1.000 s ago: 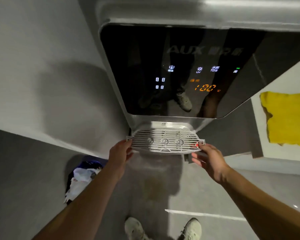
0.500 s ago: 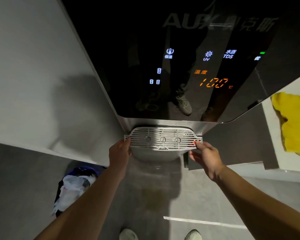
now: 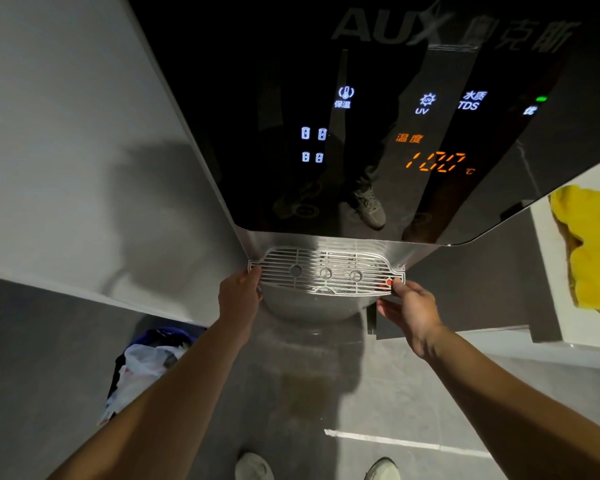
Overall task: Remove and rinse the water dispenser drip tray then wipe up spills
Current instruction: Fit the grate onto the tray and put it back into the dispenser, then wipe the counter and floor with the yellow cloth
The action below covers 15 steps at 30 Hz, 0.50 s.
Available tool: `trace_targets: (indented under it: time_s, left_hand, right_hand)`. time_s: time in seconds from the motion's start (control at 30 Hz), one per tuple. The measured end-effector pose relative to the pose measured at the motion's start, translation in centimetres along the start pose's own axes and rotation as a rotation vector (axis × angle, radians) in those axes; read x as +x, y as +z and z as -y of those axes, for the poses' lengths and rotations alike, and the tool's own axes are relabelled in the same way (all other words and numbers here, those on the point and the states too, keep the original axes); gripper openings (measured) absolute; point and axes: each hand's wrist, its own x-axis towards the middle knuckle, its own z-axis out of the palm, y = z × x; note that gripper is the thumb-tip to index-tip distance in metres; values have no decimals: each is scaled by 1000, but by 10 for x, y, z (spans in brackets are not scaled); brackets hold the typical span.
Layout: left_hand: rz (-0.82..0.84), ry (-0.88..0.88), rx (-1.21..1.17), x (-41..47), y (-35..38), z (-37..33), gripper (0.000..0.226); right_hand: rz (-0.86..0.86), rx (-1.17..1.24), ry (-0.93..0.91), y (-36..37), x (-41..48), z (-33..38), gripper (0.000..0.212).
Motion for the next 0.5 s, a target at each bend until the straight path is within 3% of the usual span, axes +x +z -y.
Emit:
trace_targets:
  time_s: [0.17,0.27,0.37,0.5]
  left_hand:
    - [-40,-62,-90,-2,1,-3,32]
    - [12,-100,-71,-3,-3,-6,26]
    - [102,-154,-29,-5,-12,-10,37]
    - [-118,-107,-64,-43,-16,-39,21]
  right_hand:
    - [3,-31,12,-3,3,1,19]
    - [22,-60,39,-4,0,5,18]
    - [17,-182,47,-4,-13,16,15]
    - [-14,-569,-80,-16,-66,35,42]
